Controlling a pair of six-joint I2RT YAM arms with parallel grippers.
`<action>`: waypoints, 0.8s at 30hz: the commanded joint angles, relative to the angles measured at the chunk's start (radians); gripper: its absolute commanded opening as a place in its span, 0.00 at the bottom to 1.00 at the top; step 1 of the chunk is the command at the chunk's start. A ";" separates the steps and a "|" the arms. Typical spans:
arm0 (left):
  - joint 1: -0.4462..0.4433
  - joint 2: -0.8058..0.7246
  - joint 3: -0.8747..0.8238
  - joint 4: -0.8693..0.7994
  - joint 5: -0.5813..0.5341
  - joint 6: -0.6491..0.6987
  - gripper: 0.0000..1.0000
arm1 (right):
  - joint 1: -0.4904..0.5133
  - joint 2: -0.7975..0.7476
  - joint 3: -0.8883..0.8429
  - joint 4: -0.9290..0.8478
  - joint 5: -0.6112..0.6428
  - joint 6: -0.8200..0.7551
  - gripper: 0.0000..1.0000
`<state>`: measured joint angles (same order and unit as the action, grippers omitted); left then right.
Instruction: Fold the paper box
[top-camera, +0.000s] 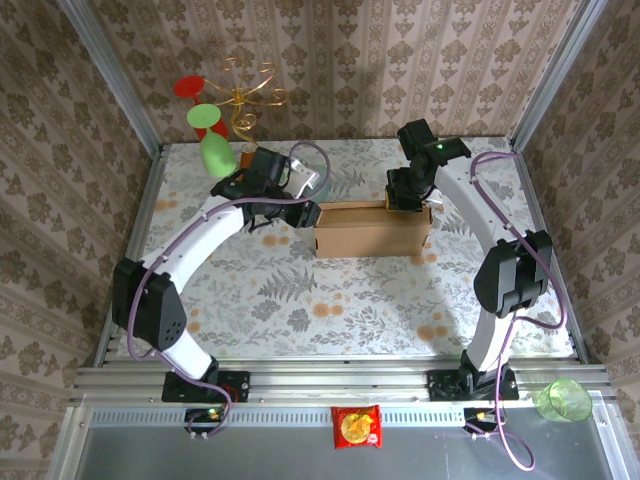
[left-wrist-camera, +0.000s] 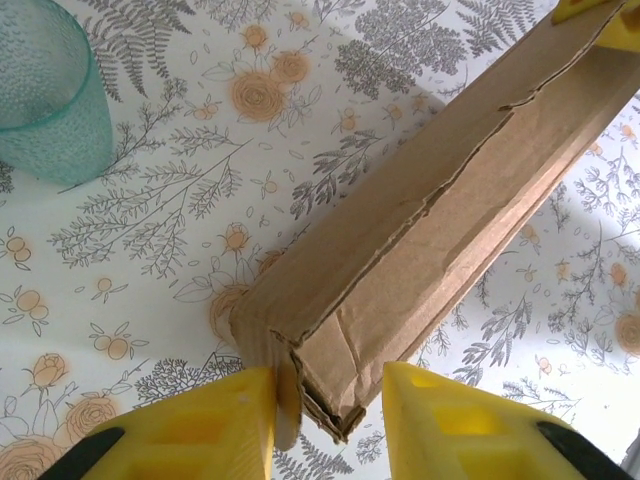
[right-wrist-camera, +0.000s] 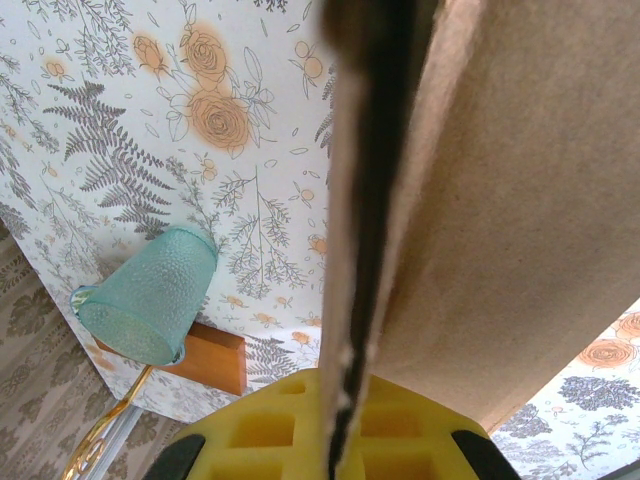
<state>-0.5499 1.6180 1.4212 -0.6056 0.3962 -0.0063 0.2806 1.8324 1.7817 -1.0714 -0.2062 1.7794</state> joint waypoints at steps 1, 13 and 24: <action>-0.010 0.016 0.039 -0.037 -0.033 0.003 0.30 | 0.013 0.018 -0.041 -0.066 0.019 -0.006 0.00; -0.016 0.040 0.071 -0.057 -0.059 -0.064 0.17 | 0.014 0.025 -0.038 -0.062 0.019 -0.006 0.00; -0.003 0.074 0.128 -0.109 0.055 -0.236 0.04 | 0.014 0.027 -0.051 -0.059 0.018 -0.008 0.00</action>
<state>-0.5518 1.6699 1.5013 -0.6853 0.3664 -0.1669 0.2806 1.8324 1.7779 -1.0599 -0.2066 1.7790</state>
